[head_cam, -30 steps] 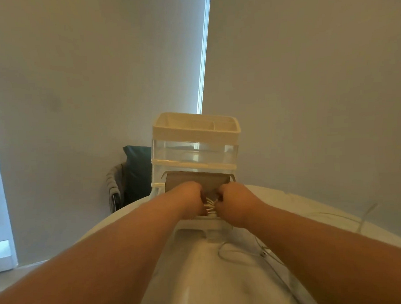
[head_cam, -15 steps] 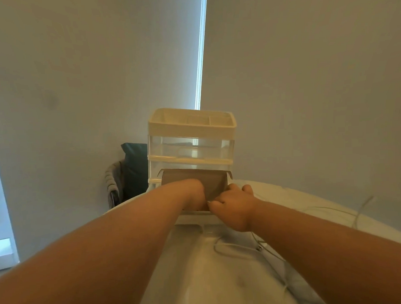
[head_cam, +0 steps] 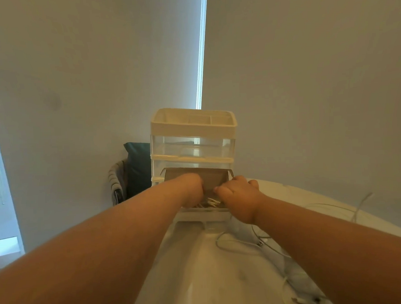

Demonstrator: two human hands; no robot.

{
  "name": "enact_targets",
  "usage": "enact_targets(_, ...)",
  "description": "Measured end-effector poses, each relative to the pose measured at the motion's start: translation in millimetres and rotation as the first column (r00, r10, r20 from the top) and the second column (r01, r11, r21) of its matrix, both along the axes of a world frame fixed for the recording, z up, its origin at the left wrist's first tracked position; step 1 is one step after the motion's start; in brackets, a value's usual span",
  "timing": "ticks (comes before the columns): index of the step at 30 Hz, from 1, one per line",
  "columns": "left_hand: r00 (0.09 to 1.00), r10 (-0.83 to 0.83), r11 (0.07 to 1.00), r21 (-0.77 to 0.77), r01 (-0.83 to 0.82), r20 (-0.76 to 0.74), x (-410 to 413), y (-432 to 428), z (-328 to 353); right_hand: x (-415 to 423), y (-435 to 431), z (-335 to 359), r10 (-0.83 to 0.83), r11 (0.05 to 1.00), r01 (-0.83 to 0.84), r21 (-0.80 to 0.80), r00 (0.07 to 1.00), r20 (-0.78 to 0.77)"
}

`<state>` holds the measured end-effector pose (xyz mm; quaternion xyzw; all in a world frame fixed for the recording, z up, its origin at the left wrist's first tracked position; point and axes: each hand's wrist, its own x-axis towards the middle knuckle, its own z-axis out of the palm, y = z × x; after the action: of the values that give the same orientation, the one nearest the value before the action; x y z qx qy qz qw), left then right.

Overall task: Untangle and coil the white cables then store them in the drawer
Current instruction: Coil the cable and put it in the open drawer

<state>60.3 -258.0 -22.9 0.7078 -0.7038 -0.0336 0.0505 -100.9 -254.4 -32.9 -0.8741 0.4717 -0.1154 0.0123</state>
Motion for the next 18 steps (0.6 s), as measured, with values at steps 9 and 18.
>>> enact_targets(9,0.998,-0.065,0.996,0.063,0.064,0.012,1,3,-13,-16,25,16,0.001,1.000,-0.005,0.015,0.962,0.272)
enact_targets(18,0.980,-0.035,0.994,-0.105,0.015,-0.198,-20,48,12,-41,56,20,-0.101,0.993,0.075,0.096,0.948,0.302)
